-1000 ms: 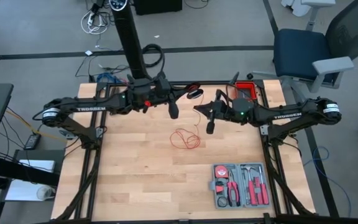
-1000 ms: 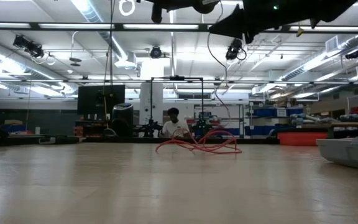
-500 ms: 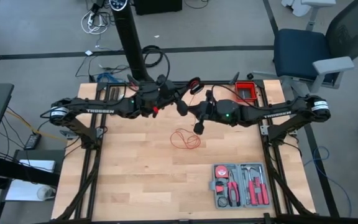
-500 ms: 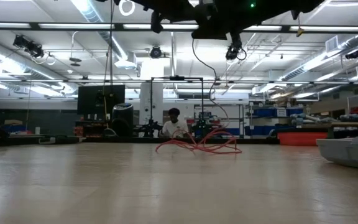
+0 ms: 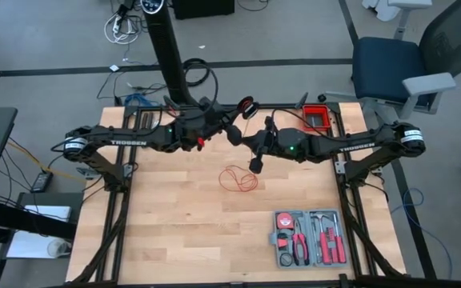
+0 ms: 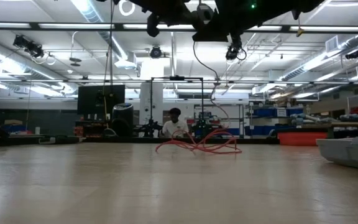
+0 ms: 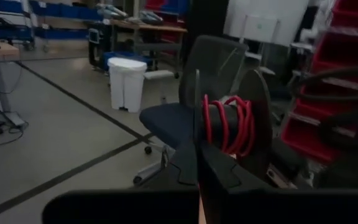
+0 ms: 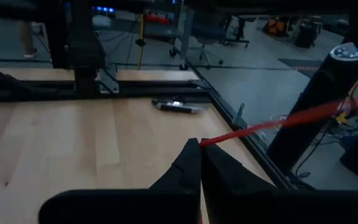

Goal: Coil cords
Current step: Coil the wire

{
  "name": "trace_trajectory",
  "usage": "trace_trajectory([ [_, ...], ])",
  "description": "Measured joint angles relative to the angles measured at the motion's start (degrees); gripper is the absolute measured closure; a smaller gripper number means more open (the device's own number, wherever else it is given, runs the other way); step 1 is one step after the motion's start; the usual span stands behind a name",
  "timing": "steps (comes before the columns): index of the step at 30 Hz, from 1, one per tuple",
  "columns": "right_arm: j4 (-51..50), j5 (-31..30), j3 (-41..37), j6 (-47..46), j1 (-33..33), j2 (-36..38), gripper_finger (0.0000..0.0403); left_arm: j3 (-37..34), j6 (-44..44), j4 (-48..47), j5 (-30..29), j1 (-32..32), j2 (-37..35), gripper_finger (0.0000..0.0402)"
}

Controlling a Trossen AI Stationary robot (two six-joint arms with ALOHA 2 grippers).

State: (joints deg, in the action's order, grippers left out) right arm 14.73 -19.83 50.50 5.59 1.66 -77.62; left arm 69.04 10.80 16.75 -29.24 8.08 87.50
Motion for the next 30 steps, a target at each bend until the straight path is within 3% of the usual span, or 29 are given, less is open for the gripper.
trace_trajectory([
  [7, -8.96, -0.46, 5.86, -0.15, 0.81, -0.04, 0.0403, 0.04, -3.96, -2.03, 7.04, -0.22, 1.36, 0.0402],
  [15, -19.26, 0.1, 11.95, 2.1, 0.71, -0.02, 0.0403, 0.06, -7.48, -4.53, 8.04, -0.2, 2.86, 0.0402],
  [20, -21.7, 1.87, 13.29, 3.07, 0.86, 0.0, 0.0403, 0.07, -7.68, -7.57, 12.07, -0.17, 2.86, 0.0402],
  [24, -22.03, 6.63, 13.81, 2.12, 1.56, 0.0, 0.0403, 0.07, -7.75, -7.48, 12.4, -0.2, 2.86, 0.0402],
  [30, -21.68, 7.57, 13.81, 1.99, 1.44, 0.57, 0.0403, 0.07, -7.57, -7.36, 12.42, -0.2, 2.82, 0.0402],
])
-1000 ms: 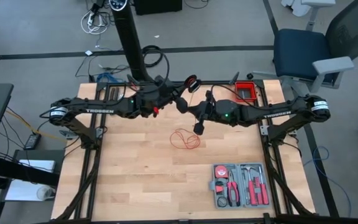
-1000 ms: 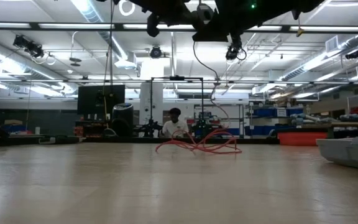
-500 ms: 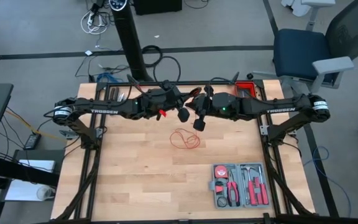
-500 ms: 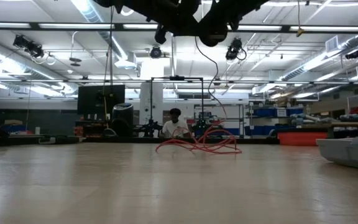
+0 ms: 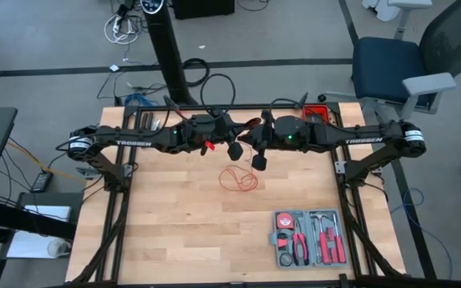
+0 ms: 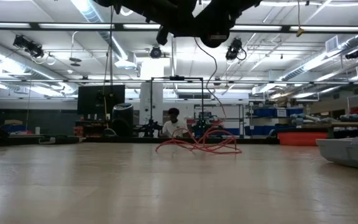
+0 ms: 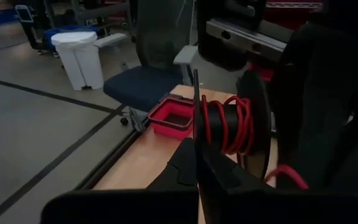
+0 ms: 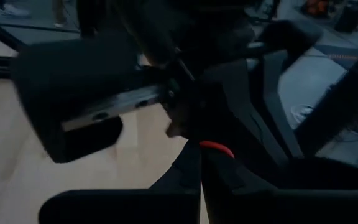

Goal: Coil cords
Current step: Coil the wire

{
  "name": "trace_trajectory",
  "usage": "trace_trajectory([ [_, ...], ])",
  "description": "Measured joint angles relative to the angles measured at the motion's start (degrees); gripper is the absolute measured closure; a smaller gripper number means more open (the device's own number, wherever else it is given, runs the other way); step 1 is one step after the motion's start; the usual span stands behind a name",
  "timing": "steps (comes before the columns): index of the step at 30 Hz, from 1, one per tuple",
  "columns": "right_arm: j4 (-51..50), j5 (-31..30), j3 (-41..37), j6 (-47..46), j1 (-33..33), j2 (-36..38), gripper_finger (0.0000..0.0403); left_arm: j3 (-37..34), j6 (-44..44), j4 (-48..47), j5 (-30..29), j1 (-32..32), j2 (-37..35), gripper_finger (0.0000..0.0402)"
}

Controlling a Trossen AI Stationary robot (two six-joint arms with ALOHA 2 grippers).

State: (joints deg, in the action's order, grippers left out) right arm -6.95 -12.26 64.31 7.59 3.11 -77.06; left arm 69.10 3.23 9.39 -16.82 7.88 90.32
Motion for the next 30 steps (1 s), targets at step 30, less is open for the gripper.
trace_trajectory([
  [30, -9.84, 1.57, -0.04, 4.83, 0.12, 5.07, 0.0403, 0.81, -12.86, -15.2, -0.17, -0.07, -1.22, 0.0402],
])
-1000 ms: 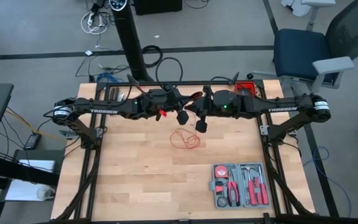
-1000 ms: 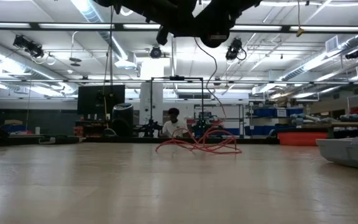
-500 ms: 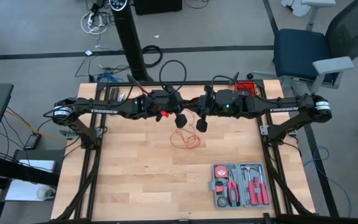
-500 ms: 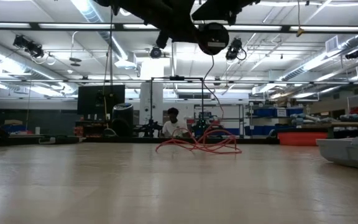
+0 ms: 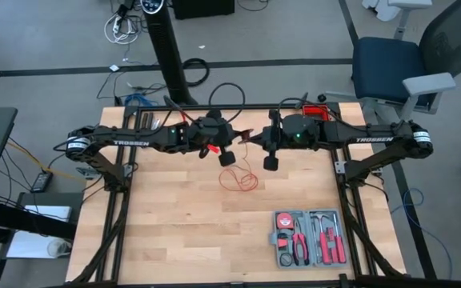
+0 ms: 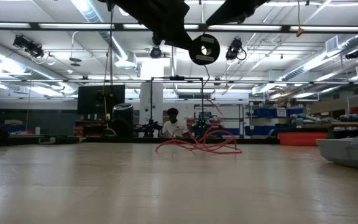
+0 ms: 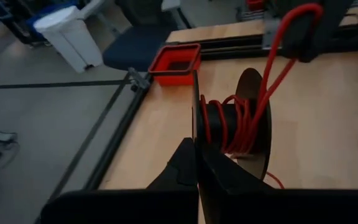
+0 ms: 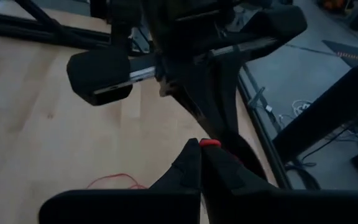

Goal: Coil cords
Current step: Coil the wire

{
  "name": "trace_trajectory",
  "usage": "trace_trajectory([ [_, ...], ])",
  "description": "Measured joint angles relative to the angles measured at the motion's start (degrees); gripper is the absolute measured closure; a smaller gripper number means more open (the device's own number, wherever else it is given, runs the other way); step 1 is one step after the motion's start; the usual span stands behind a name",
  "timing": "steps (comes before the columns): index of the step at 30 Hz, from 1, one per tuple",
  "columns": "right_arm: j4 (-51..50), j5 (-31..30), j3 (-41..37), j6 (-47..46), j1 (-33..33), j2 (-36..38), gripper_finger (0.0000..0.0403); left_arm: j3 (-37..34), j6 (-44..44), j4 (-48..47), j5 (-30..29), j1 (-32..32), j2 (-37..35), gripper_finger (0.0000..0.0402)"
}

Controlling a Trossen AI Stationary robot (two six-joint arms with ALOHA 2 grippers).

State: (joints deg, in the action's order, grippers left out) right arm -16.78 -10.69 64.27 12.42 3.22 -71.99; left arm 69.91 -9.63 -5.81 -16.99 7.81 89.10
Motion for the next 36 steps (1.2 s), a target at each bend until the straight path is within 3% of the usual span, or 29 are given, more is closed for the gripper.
trace_trajectory([
  [6, -0.99, -5.15, 0.01, 4.14, 0.15, 0.0, 0.0403, 0.02, -2.22, -0.54, -2.02, 0.04, -0.02, 0.0402],
  [17, 5.17, 5.09, -0.02, 3.96, 0.25, 0.0, 0.0403, 0.07, -2.18, 3.68, -2.9, -0.02, -0.02, 0.0402],
  [24, 6.9, 6.02, -0.02, 1.35, 0.15, 0.0, 0.0403, 0.04, -1.87, 8.66, -2.31, 0.04, -0.02, 0.0402],
  [36, 1.88, 6.02, -0.02, 3.8, 0.15, 0.17, 0.0403, 0.0, -2.19, 4.75, -2.91, 0.04, 0.0, 0.0402],
])
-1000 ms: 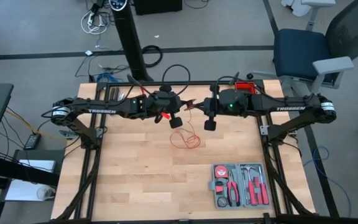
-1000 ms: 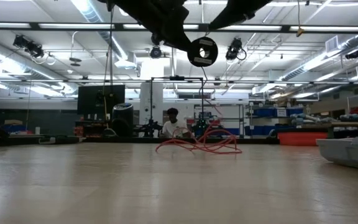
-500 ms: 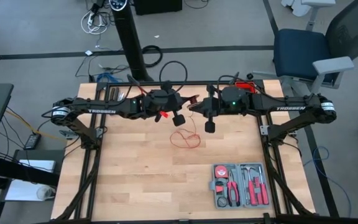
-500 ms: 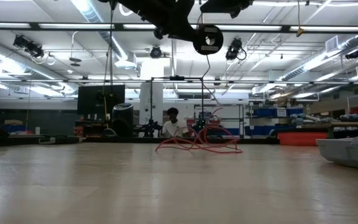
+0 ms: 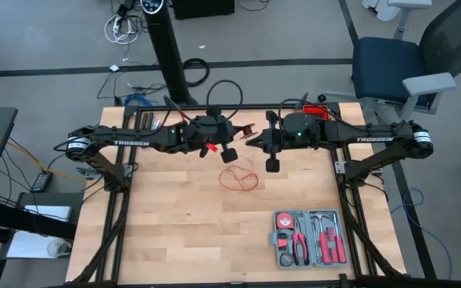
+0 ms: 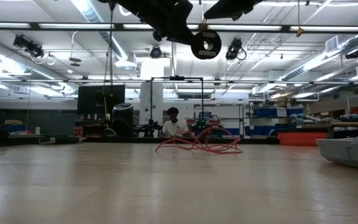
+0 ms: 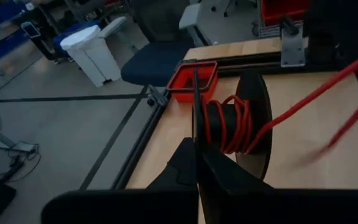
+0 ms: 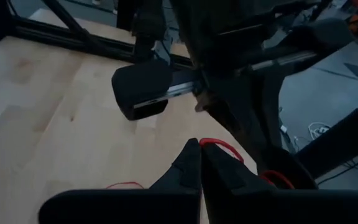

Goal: Coil cords
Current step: Coil the wire

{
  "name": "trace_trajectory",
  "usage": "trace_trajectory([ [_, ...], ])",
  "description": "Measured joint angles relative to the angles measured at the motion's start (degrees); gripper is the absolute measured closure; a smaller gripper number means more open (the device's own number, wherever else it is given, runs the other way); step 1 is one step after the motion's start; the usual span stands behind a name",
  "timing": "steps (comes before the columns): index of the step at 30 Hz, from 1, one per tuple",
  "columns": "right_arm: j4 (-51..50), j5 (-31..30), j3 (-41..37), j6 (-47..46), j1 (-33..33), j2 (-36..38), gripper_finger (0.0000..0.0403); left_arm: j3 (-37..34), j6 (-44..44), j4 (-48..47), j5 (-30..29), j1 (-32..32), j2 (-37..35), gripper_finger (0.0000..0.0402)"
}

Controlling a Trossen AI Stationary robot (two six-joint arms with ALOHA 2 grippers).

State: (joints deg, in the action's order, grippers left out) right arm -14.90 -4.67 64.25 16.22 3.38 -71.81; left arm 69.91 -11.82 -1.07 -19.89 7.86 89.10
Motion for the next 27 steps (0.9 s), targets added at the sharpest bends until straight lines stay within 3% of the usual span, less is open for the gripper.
trace_trajectory([
  [5, -0.96, -0.72, 0.0, 0.42, 0.0, 0.46, 0.0403, 0.0, -1.35, -0.86, -1.06, -0.01, 0.0, 0.0402],
  [10, -4.77, -5.61, 0.0, 0.55, 0.17, 2.75, 0.0403, 0.0, -1.35, -3.2, -0.57, -0.13, 0.0, 0.0402],
  [19, -15.9, -12.12, 0.0, -0.06, 0.13, 5.55, 0.0403, 0.62, 0.14, -5.34, 7.98, -0.09, -1.18, 0.0402],
  [27, -14.08, -16.34, -0.81, -2.66, -0.95, 4.52, 0.0399, 1.13, 3.46, 0.4, 11.55, -0.92, -1.42, 0.0402],
])
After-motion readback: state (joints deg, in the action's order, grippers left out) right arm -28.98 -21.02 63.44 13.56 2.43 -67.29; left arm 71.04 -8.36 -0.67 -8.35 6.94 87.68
